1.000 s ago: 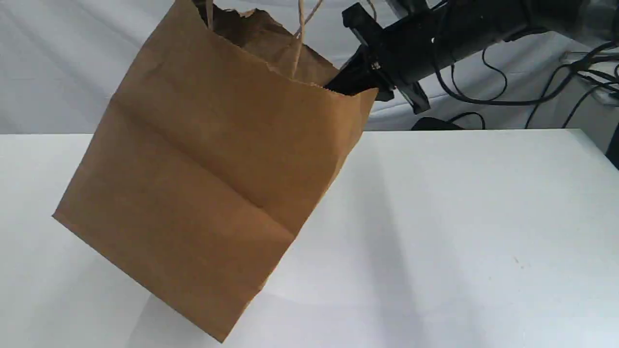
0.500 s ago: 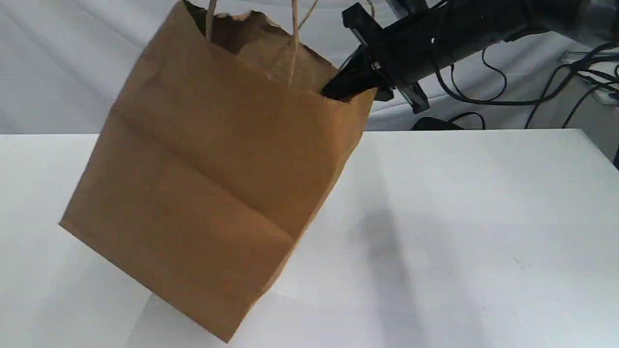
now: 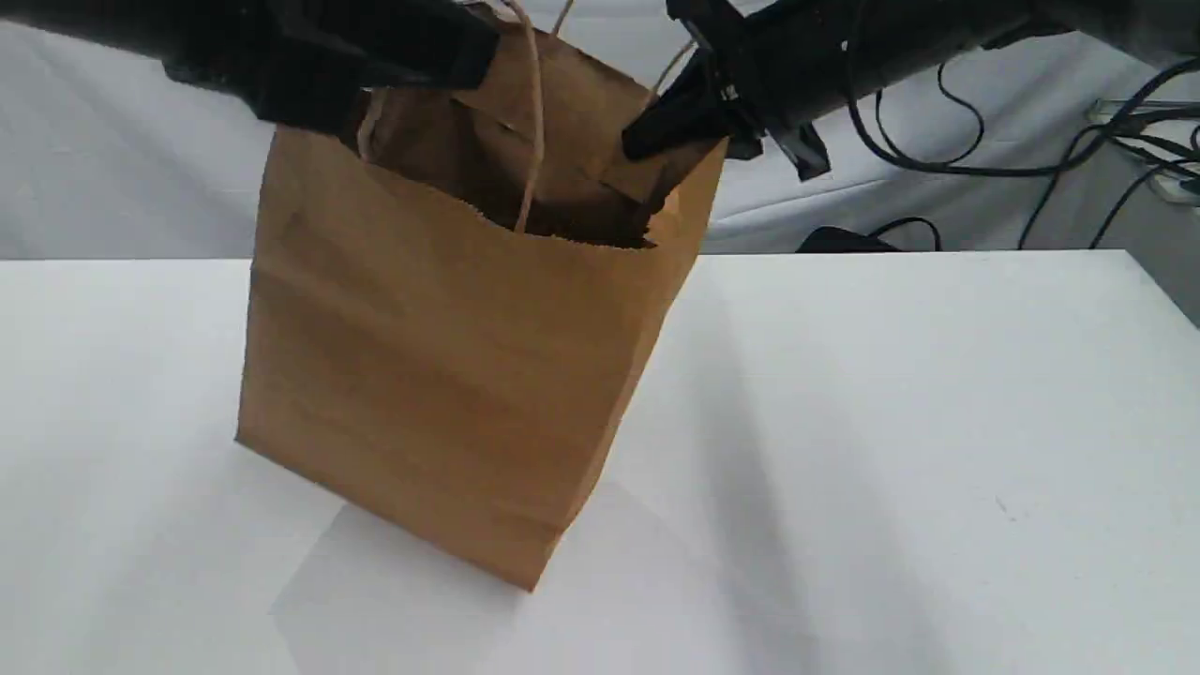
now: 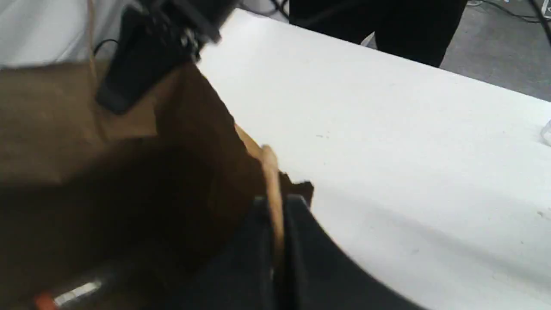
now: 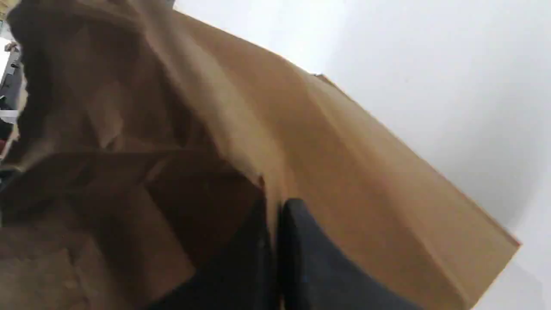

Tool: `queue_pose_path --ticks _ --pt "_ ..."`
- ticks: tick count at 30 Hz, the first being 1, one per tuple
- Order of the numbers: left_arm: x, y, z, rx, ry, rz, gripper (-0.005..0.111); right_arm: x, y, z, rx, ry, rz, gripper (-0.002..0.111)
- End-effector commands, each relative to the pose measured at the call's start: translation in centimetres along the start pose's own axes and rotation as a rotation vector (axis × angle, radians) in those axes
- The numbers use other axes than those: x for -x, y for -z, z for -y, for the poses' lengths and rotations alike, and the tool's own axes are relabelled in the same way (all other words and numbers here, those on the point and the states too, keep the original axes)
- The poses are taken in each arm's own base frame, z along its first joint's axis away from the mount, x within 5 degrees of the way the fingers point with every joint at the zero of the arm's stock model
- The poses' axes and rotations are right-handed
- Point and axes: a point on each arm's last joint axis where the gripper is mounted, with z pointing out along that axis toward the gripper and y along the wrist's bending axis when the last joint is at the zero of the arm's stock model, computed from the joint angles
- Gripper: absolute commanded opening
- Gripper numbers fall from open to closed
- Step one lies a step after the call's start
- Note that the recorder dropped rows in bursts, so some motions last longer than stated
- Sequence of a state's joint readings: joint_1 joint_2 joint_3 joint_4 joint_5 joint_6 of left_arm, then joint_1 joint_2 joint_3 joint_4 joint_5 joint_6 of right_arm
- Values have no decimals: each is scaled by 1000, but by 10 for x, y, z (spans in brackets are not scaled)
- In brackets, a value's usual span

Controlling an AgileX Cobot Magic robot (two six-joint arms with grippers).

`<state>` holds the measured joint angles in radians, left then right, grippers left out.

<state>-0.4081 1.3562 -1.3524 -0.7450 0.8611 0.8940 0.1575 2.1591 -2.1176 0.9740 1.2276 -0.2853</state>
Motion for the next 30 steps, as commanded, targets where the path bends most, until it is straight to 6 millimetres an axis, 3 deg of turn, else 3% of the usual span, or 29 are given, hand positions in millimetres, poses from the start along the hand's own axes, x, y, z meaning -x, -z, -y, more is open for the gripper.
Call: queue_pose_path --ticks 1,3,10,19,30 --pt "-13 -6 -2 15 45 -29 0 12 27 -29 15 74 86 0" --pt "-19 -10 -4 34 70 -32 0 14 32 -36 1 93 101 0" --pt "-32 -18 -8 68 179 -33 0 13 33 -28 -104 32 83 0" --pt "-29 -15 -14 65 284 33 0 12 52 -43 -149 33 117 0" --pt "-44 21 -55 60 453 92 0 -21 15 -50 -209 43 -43 0"
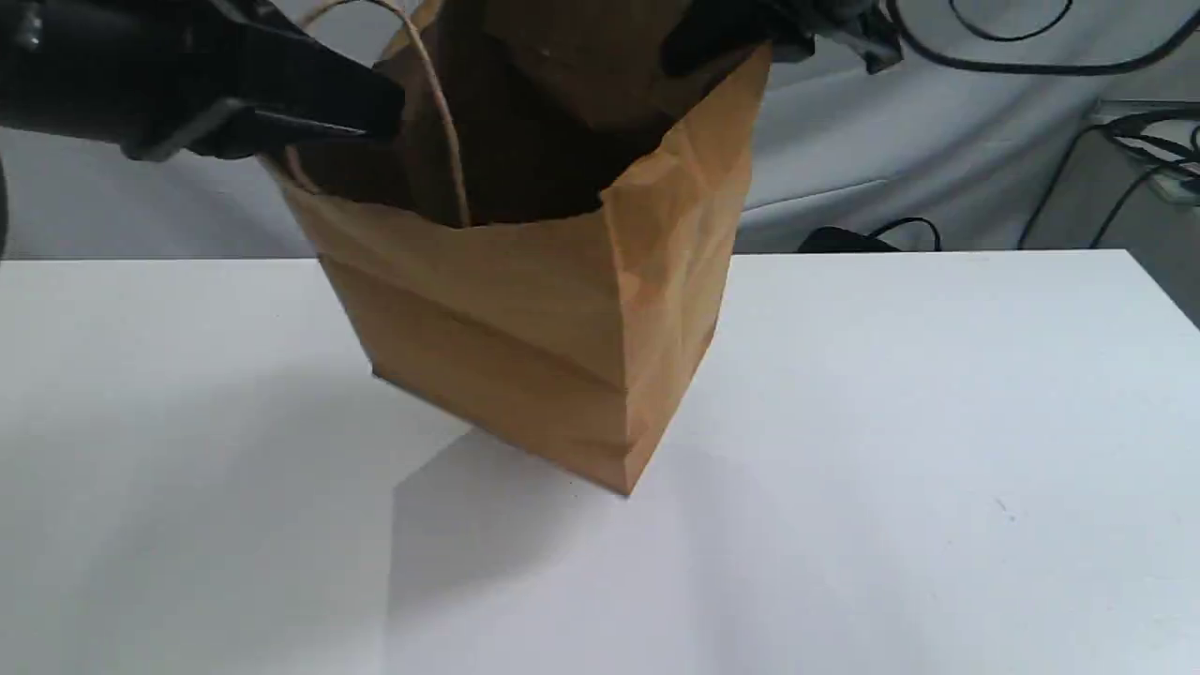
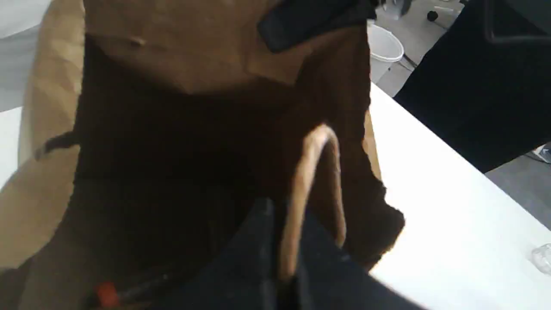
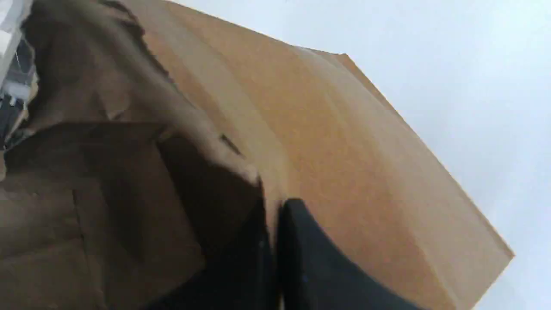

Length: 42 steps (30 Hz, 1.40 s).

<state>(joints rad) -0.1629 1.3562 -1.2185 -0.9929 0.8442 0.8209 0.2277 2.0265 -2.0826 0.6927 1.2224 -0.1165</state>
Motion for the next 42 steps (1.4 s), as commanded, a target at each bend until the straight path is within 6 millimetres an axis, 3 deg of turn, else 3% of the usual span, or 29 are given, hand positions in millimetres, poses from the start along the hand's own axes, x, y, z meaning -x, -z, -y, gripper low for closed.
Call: queue_pose_path --ticks 1,8,18,26,29,37,42 --pt "-2 8 -6 -25 30 -6 0 -7 -1 -9 9 8 -20 0" --pt "-6 5 -14 -42 59 -37 0 -14 -9 -5 -28 17 -57 0" --pt "-19 -23 -36 -67 124 -128 0 -28 -23 12 -78 0 -128 0" --pt "-20 -25 -38 -73 131 -128 1 -28 -23 13 -98 19 -132 0" --pt "-20 -25 -38 -75 112 -126 7 -28 -23 14 -104 22 -133 0" --pt "-19 -25 -38 -76 105 -115 55 -28 -23 14 -104 28 -133 0" --pt "-19 -25 -38 -75 118 -115 59 -28 -23 15 -118 39 -136 0"
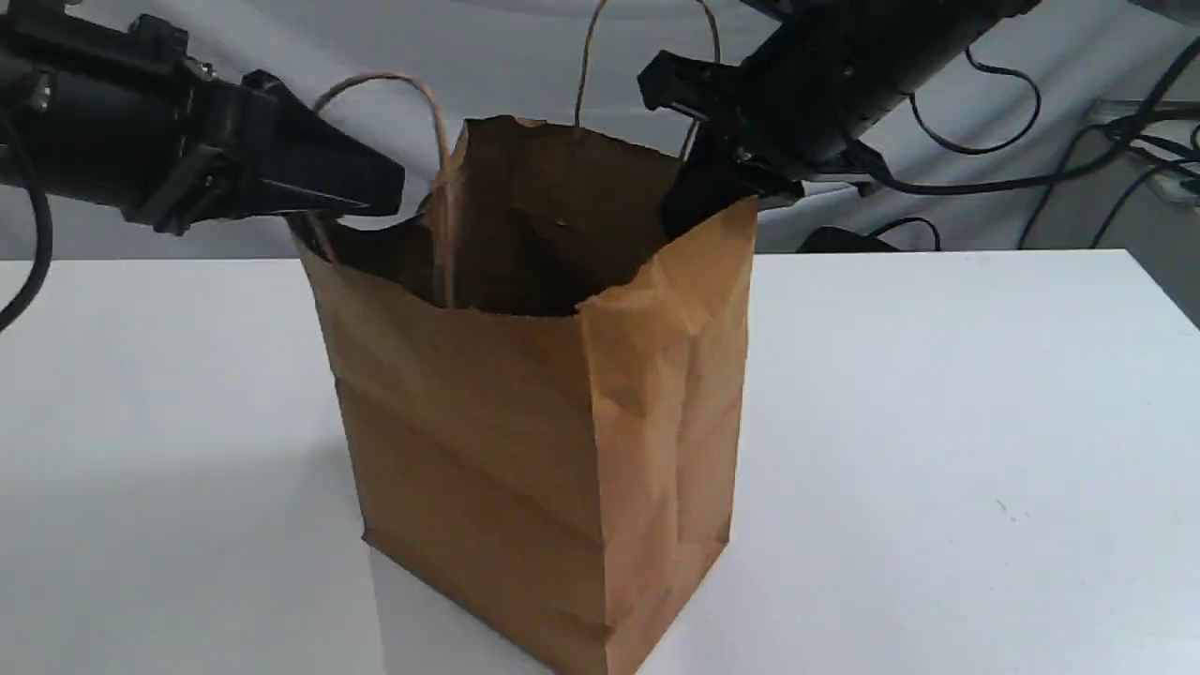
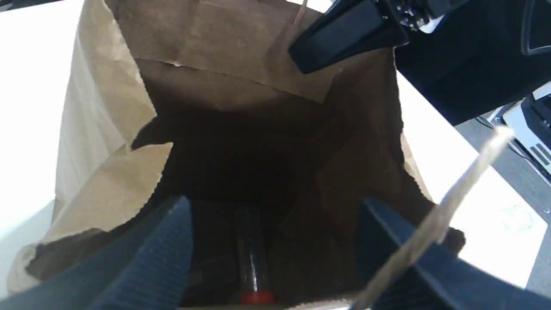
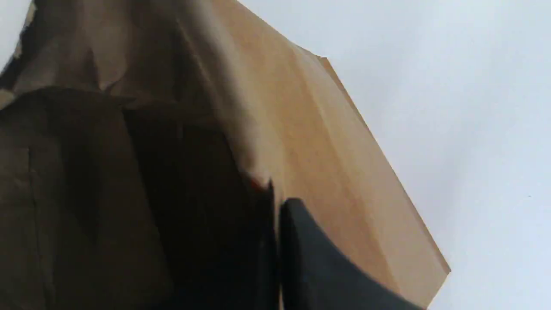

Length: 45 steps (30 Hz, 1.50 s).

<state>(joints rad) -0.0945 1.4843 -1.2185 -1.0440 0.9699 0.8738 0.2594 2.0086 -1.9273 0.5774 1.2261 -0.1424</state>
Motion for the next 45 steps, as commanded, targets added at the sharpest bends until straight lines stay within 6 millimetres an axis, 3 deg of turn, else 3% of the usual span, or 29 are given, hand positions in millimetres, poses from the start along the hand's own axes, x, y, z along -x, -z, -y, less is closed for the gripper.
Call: queue_pose_path --ticks 1,4,10,14,25,40,45 --pt "-1 -1 -2 -4 18 7 59 0 5 -1 -21 29 12 0" --pt "-1 -1 -2 -4 2 7 59 0 5 -1 -27 31 11 8" --pt "-1 -1 -2 -4 -8 7 59 0 5 -1 -27 31 11 42" --pt "-1 -1 -2 -5 -8 6 59 0 5 0 -28 30 12 55" --pt "1 6 7 -19 -29 13 59 1 12 -2 -32 37 28 56" --pt "-5 12 15 -44 -67 -50 59 -5 52 -21 -67 100 108 56" --pt "-4 22 23 -18 -110 -34 59 -7 65 -27 -93 123 133 56"
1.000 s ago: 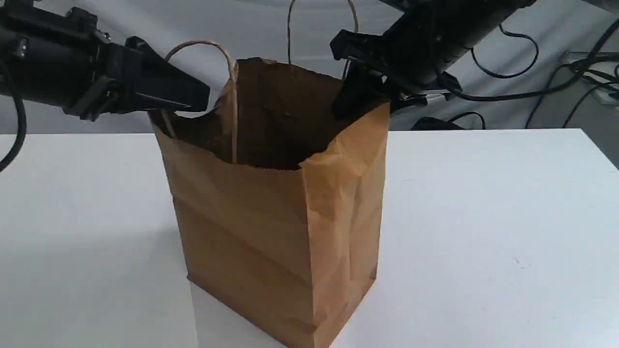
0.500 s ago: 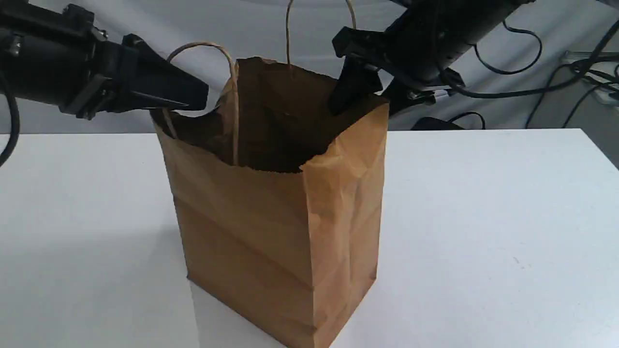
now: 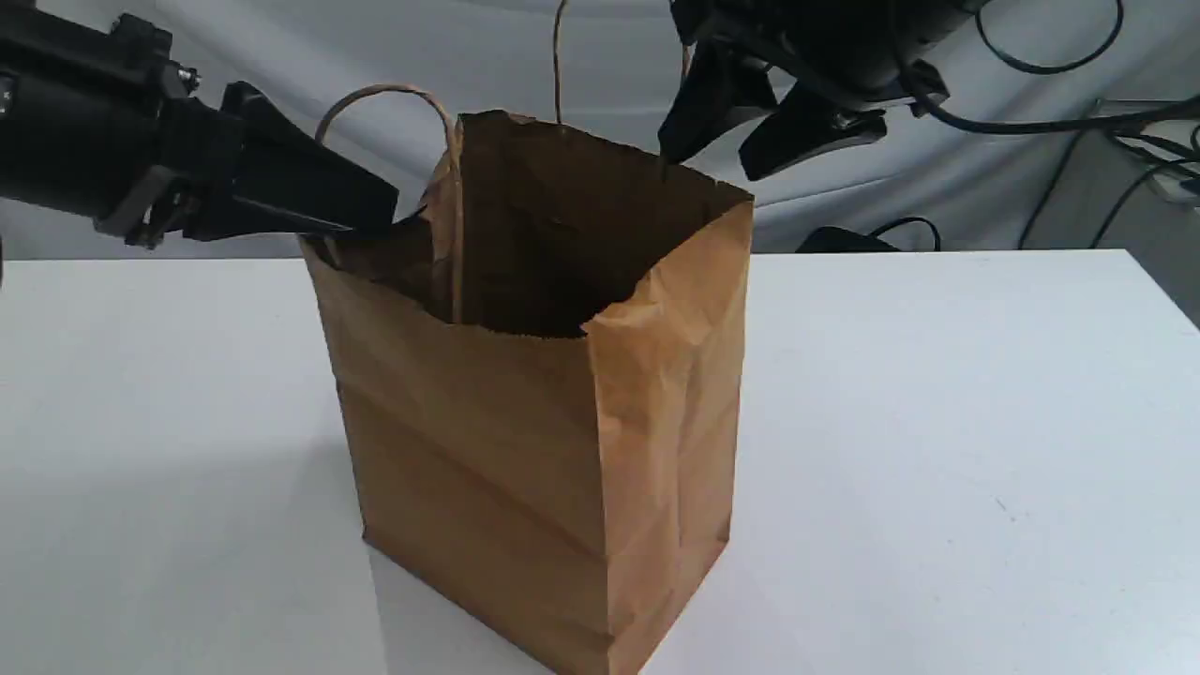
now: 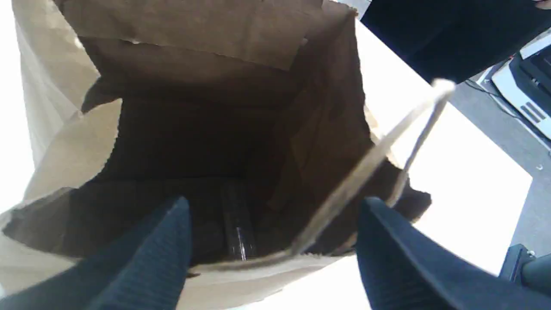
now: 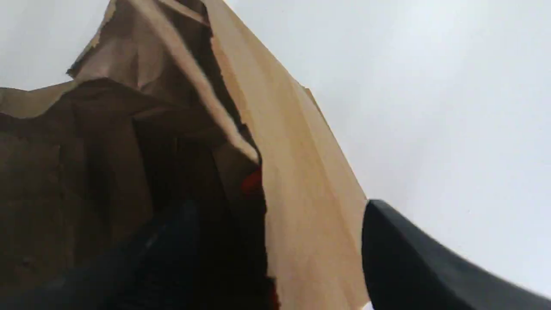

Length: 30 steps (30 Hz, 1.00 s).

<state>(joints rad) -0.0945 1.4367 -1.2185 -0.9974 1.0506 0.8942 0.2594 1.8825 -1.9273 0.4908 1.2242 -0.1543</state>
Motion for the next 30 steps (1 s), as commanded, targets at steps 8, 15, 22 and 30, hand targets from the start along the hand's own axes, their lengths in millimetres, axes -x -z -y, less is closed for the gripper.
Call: queue_pose_path --ticks 8,15,22,30 --pt "1 31 26 86 -100 25 59 -1 38 -14 -26 49 82 56" --pt "-8 45 28 218 -73 -54 59 -6 65 -22 -83 90 133 56" --pt "-10 71 52 276 -139 2 45 -19 108 -46 -85 174 221 16" --pt "-18 114 88 422 -294 104 0 -61 136 -52 -163 291 209 0"
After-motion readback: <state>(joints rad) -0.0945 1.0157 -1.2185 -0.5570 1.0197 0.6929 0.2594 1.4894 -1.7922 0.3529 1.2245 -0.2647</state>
